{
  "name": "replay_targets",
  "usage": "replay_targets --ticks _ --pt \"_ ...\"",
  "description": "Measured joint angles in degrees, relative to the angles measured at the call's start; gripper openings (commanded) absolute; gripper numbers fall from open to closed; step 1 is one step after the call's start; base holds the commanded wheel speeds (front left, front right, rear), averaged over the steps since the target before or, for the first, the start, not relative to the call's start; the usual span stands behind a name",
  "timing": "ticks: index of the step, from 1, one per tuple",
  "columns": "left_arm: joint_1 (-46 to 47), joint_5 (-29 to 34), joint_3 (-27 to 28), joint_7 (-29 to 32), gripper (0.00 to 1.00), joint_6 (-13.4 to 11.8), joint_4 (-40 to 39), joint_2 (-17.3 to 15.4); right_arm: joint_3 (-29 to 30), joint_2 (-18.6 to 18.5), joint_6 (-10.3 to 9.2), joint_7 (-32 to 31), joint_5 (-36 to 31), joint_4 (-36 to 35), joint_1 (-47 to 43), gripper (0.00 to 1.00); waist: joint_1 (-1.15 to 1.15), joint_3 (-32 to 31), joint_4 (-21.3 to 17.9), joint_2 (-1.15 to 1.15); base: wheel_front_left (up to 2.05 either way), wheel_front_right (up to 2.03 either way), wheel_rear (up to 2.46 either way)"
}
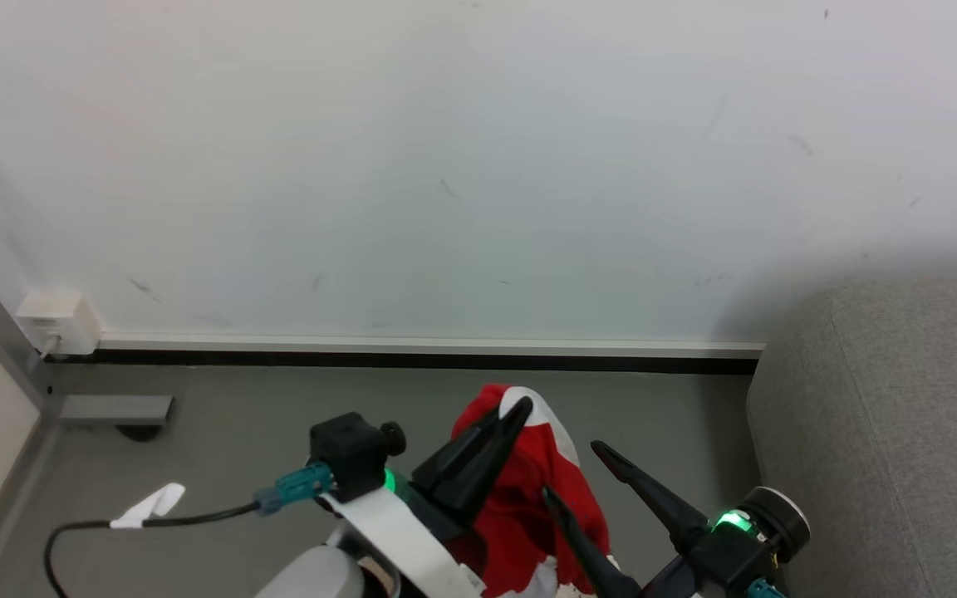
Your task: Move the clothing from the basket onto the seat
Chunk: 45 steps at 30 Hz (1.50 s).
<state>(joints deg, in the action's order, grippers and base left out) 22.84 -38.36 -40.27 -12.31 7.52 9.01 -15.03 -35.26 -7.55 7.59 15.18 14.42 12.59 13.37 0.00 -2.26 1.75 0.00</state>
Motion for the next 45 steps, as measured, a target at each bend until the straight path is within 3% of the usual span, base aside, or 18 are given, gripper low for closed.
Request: replay_targets --ticks 6,13,14,15,16,17,21,22,23,24,25,36,45 --pt "1.4 0.0 -4.9 1.2 0.0 0.0 -2.2 0.9 1.0 0.4 0.0 0.0 0.1 2.6 0.8 1.0 0.0 0.0 0.5 0.0 0.0 0.0 0.0" --pt "1.8 -1.0 -9.2 2.0 0.0 0.0 -7.5 -0.2 3.0 1.0 0.0 0.0 -1.0 6.5 0.5 1.0 0.0 0.0 0.2 0.0 0.0 0.0 0.0" --pt "1.9 -1.1 -9.4 2.0 0.0 0.0 -8.2 -0.4 3.1 1.0 0.0 0.0 -0.8 7.0 0.5 0.89 0.0 0.0 0.2 0.0 0.0 0.0 0.0" --pt "1.9 -1.2 -9.5 2.1 0.0 0.0 -8.7 -0.5 3.1 1.1 0.0 0.0 -0.5 7.5 0.4 0.41 0.0 0.0 0.2 0.0 0.0 0.0 0.0" --pt "1.9 -1.3 -9.7 2.2 0.0 0.0 -9.1 -0.7 3.4 1.2 0.0 0.0 -0.1 7.7 0.3 0.15 0.0 0.0 0.2 0.0 0.0 0.0 0.0" --pt "1.9 -1.5 -9.7 2.2 0.0 0.0 -9.4 -0.8 4.0 1.5 0.0 0.0 0.3 7.8 0.2 0.0 0.0 0.0 0.1 0.0 0.0 0.0 0.0" --pt "1.9 -1.5 -9.4 2.0 0.0 -0.5 -8.9 -1.7 4.7 1.9 0.0 0.0 2.2 7.4 0.0 0.0 0.0 0.0 -0.2 0.0 0.0 0.0 0.0" --pt "1.9 -1.5 -9.2 1.7 0.17 -1.0 -8.5 -1.8 5.1 1.9 0.0 0.0 2.4 7.1 0.0 0.0 0.0 0.0 -0.4 0.0 0.0 0.0 0.0" --pt "1.8 -1.5 -9.1 1.6 0.45 -1.0 -8.0 -1.8 5.6 1.9 0.0 0.0 2.7 6.6 0.0 0.0 0.0 0.0 -0.6 0.0 0.0 0.0 0.0" --pt "1.7 -1.4 -9.0 1.1 0.87 -1.1 -7.7 -1.8 6.0 1.8 0.0 0.0 2.8 6.2 0.0 0.0 0.0 0.1 -0.8 0.0 0.0 0.0 0.0" --pt "1.6 -1.4 -8.9 1.0 1.0 -1.4 -7.4 -1.7 6.5 1.7 0.0 0.0 2.9 5.8 0.0 0.0 0.0 0.1 -1.0 0.0 0.0 0.0 0.0" --pt "-0.4 0.8 -9.0 -1.9 1.0 -2.0 -1.6 -0.2 15.8 -0.7 0.0 0.0 2.8 -0.5 -2.3 0.0 0.0 0.9 -5.0 0.0 0.0 0.0 0.0" --pt "-2.2 3.1 -8.8 -2.8 1.0 -1.5 2.5 2.4 21.4 -1.7 0.0 0.0 2.2 -4.3 -4.7 0.0 0.0 2.3 -11.0 0.0 0.0 0.0 0.0"
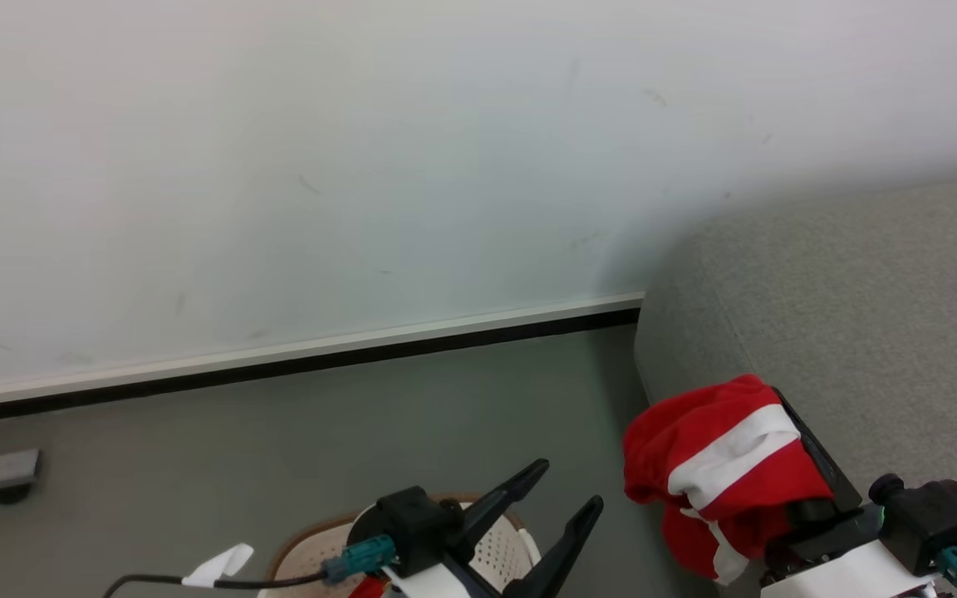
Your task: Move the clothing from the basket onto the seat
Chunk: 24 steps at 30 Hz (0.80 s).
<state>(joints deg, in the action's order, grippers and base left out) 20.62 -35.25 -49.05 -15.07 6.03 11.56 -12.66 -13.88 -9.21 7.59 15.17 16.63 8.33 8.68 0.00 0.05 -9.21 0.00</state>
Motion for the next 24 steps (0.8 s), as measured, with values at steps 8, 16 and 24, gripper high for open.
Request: replay_targets --ticks 8,16,24 --pt "-1.2 4.2 2.1 -0.1 1.0 0.6 0.5 1.9 0.9 -1.2 0.0 0.0 0.0 -1.7 -1.6 0.0 0.0 1.6 -6.6 0.0 0.0 0.0 0.0" --pt "-1.3 6.0 3.1 -0.1 1.0 1.2 0.9 2.7 2.4 -1.5 0.0 0.0 0.0 -3.4 -2.2 0.0 0.0 3.9 -10.3 0.0 0.0 0.0 0.0" --pt "1.7 6.7 1.9 -0.1 1.0 1.3 1.0 2.7 4.9 -0.8 0.0 0.0 -0.1 -4.7 0.1 0.0 0.0 7.9 -9.4 0.0 0.0 0.0 0.0"
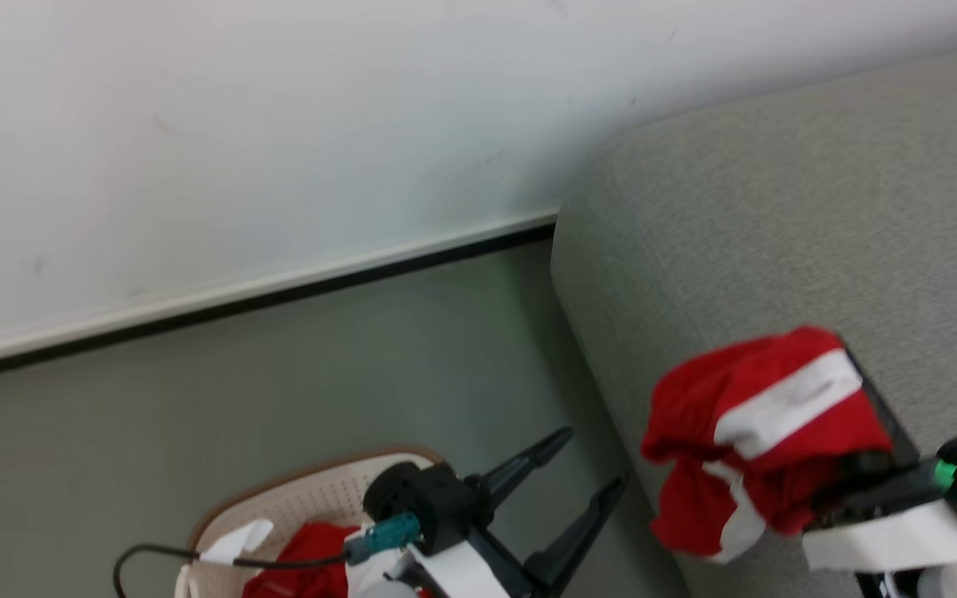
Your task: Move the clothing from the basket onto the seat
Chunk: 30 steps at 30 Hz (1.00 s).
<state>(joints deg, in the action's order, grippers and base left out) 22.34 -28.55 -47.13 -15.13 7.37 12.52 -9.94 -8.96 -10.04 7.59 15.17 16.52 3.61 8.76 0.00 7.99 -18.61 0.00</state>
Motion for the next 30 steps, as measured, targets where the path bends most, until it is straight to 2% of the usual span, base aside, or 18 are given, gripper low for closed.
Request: replay_targets --ticks 8,15,22,27,30 --pt "9.3 0.2 -2.2 0.0 1.0 0.0 -0.8 -1.6 6.4 -2.6 0.0 -0.2 0.7 3.0 17.9 0.0 0.01 10.0 2.7 0.0 0.0 0.0 0.0" --pt "16.1 0.1 -3.6 0.0 1.0 0.0 -1.0 -2.3 15.4 -10.4 0.0 -4.7 -0.3 7.7 36.5 0.0 0.02 19.6 6.5 0.0 0.0 0.0 0.0" --pt "19.5 -0.1 -3.1 0.0 1.0 0.0 -1.3 -2.3 23.5 -19.4 0.0 -11.8 -2.5 15.7 55.3 0.0 0.02 26.2 11.4 0.0 0.0 0.0 0.0" --pt "19.8 -0.1 -2.4 0.0 1.0 0.0 -1.7 -1.6 28.0 -24.9 -0.01 -13.2 -7.5 23.5 63.3 0.0 0.02 29.1 15.0 0.0 0.0 0.0 0.0" --pt "19.0 -0.1 -1.8 0.0 1.0 0.0 -1.7 -1.8 30.0 -25.8 -0.01 -13.2 -10.0 28.5 64.3 0.0 0.02 30.4 16.6 0.0 0.0 0.0 0.0"
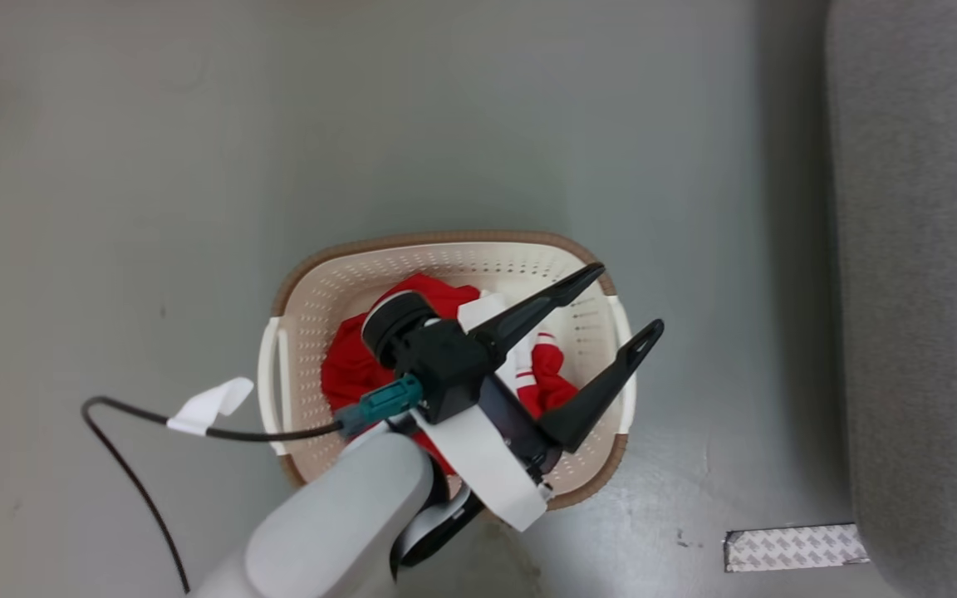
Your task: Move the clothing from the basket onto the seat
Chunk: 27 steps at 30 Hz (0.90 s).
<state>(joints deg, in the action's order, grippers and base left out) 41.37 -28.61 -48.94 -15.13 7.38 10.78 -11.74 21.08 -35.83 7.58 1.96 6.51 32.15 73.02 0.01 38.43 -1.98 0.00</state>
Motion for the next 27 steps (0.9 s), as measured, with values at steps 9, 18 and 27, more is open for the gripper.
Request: replay_targets --ticks 9,18,27 --pt "-4.7 0.2 2.1 0.0 1.0 0.0 0.2 -0.5 6.7 5.4 0.01 6.4 -7.0 17.2 -7.9 0.0 -0.01 -0.6 1.2 0.0 0.0 0.0 0.0" --pt "-7.6 1.3 4.4 0.0 1.0 0.0 0.5 -1.1 8.4 9.2 0.01 10.4 -11.0 26.6 -10.8 1.0 -0.01 -3.6 0.3 0.0 0.0 0.0 0.0" --pt "-10.5 2.8 6.5 0.0 1.0 0.0 1.3 0.4 3.4 11.2 0.01 12.7 -10.7 27.6 -17.6 1.0 -0.02 -8.9 -1.2 0.0 0.0 0.0 0.0"
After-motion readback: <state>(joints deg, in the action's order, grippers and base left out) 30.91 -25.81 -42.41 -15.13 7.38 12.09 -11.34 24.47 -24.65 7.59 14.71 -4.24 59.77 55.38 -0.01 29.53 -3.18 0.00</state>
